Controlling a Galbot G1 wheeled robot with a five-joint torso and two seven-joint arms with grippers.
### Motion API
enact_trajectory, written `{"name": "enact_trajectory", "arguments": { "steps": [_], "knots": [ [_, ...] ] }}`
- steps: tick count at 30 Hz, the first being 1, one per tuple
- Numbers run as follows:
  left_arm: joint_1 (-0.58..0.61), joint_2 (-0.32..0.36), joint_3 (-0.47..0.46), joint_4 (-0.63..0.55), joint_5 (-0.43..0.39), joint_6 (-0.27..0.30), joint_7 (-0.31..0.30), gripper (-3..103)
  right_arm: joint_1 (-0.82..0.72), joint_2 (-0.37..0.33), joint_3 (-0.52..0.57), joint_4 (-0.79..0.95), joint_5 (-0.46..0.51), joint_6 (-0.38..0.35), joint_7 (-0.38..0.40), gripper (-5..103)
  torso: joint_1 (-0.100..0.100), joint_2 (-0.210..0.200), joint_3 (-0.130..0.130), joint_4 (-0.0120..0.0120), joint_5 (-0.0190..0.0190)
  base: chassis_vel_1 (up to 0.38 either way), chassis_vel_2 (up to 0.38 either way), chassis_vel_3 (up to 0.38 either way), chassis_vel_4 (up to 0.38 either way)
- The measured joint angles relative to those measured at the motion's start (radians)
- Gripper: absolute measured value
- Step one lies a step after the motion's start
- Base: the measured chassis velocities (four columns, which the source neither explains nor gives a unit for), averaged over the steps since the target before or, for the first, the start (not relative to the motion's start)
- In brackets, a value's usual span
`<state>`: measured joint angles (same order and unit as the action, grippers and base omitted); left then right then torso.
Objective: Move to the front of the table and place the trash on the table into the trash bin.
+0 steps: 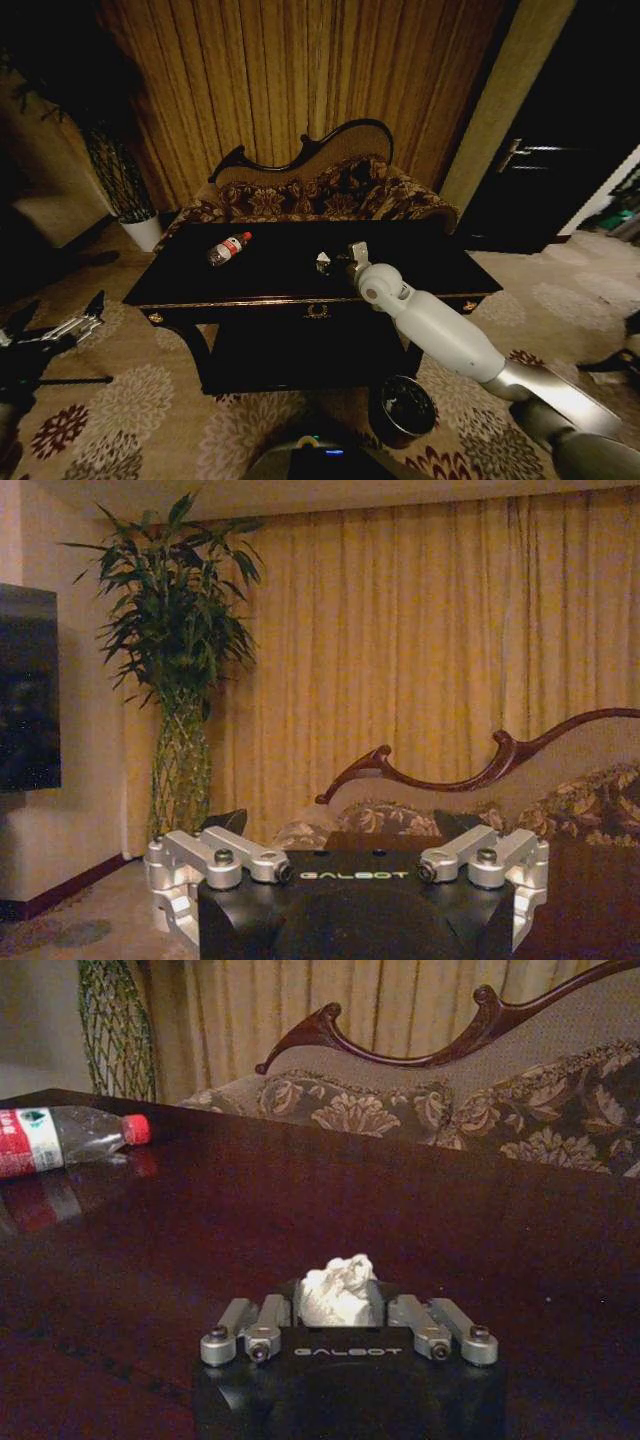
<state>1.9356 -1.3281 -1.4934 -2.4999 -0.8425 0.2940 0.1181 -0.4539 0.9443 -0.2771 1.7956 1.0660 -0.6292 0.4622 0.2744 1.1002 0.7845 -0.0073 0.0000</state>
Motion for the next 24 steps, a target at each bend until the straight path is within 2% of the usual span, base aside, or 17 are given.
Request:
{"name": "enact_trajectory", "arguments": {
  "steps": [2, 3, 5, 6, 8, 10, 11, 13, 24],
  "knots": [
    [0.000, 0.002, -0.001, 0.000, 0.000, -0.001, 0.002, 100, -0.003, -0.003, 0.005, 0.001, 0.000, 0.000, 0.000, 29, 0.000, 0.000, 0.000, 0.0000, 0.0000, 0.000, 0.000, 0.000, 0.000],
    [0.000, 0.002, -0.001, 0.000, 0.000, -0.001, 0.002, 100, -0.003, -0.003, 0.005, 0.001, 0.000, 0.000, 0.000, 29, 0.000, 0.000, 0.000, 0.0000, 0.0000, 0.000, 0.000, 0.000, 0.000],
    [-0.001, 0.003, -0.002, 0.000, 0.000, -0.004, 0.004, 100, -0.007, -0.006, 0.009, 0.004, -0.001, 0.001, 0.000, 19, 0.000, 0.000, 0.000, 0.0000, 0.0000, 0.000, 0.000, 0.000, 0.000],
    [-0.001, 0.003, -0.002, 0.000, 0.000, -0.004, 0.004, 100, -0.007, -0.006, 0.009, 0.004, -0.001, 0.001, 0.000, 19, 0.000, 0.000, 0.000, 0.0000, 0.0000, 0.000, 0.000, 0.000, 0.000],
    [0.000, 0.004, -0.005, 0.000, -0.004, -0.010, 0.004, 100, -0.010, -0.007, 0.010, 0.007, -0.003, 0.003, -0.001, 8, 0.000, 0.000, 0.000, 0.0000, 0.0000, 0.000, 0.000, 0.000, 0.000],
    [0.001, 0.004, -0.006, 0.000, -0.006, -0.011, 0.004, 100, -0.010, -0.008, 0.010, 0.008, -0.003, 0.003, -0.001, 8, 0.000, 0.000, 0.000, 0.0000, 0.0000, 0.000, 0.000, 0.000, 0.000],
    [0.001, 0.004, -0.008, 0.000, -0.008, -0.011, 0.004, 100, -0.011, -0.008, 0.011, 0.008, -0.004, 0.004, -0.001, 3, 0.000, 0.000, 0.000, 0.0000, 0.0000, 0.000, 0.000, 0.000, 0.000],
    [0.006, 0.003, -0.014, 0.000, -0.012, -0.012, 0.004, 100, -0.014, -0.010, 0.014, 0.013, -0.004, 0.006, -0.001, 1, 0.000, 0.000, 0.000, 0.0000, 0.0000, 0.000, 0.000, 0.000, 0.000],
    [0.008, 0.013, -0.026, 0.000, -0.026, -0.009, 0.002, 100, -0.023, -0.022, 0.017, 0.018, -0.002, 0.033, -0.012, 1, 0.000, 0.000, 0.000, 0.0000, 0.0000, 0.000, 0.000, 0.000, 0.000]
  ]
}}
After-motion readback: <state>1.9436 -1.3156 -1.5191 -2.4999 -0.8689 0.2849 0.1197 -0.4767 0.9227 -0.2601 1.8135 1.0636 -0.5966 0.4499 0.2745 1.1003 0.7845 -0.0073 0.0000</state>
